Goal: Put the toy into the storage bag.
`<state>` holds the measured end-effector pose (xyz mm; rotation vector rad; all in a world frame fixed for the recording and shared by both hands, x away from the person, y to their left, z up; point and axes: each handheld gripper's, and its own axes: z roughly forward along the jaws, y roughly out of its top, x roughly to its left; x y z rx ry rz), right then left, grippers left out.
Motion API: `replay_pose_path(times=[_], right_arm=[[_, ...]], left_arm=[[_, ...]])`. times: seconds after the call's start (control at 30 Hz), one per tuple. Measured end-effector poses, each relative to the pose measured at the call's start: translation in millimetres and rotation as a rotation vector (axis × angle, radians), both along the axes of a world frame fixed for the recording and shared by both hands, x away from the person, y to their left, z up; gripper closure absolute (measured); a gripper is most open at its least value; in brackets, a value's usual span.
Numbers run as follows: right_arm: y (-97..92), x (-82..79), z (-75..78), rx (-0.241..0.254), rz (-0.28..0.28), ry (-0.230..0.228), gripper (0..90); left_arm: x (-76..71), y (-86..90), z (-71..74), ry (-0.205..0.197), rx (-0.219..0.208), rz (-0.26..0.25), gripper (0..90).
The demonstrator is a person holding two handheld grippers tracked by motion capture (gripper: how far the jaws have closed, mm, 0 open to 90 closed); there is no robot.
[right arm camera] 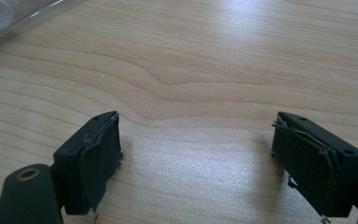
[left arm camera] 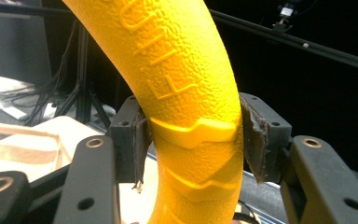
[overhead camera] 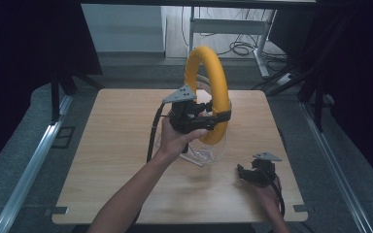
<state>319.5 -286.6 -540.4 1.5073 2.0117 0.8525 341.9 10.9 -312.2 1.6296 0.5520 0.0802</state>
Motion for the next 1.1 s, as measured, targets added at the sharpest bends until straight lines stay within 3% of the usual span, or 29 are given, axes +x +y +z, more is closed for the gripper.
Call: replay_pose_path(times=[1.1], right_arm=[[0.1,-0.1,0.0,0.000,0.001,0.001,16.0]], left_arm=[[11.1,8.9,-54.0,0.103,0.044,0.050,47.6]])
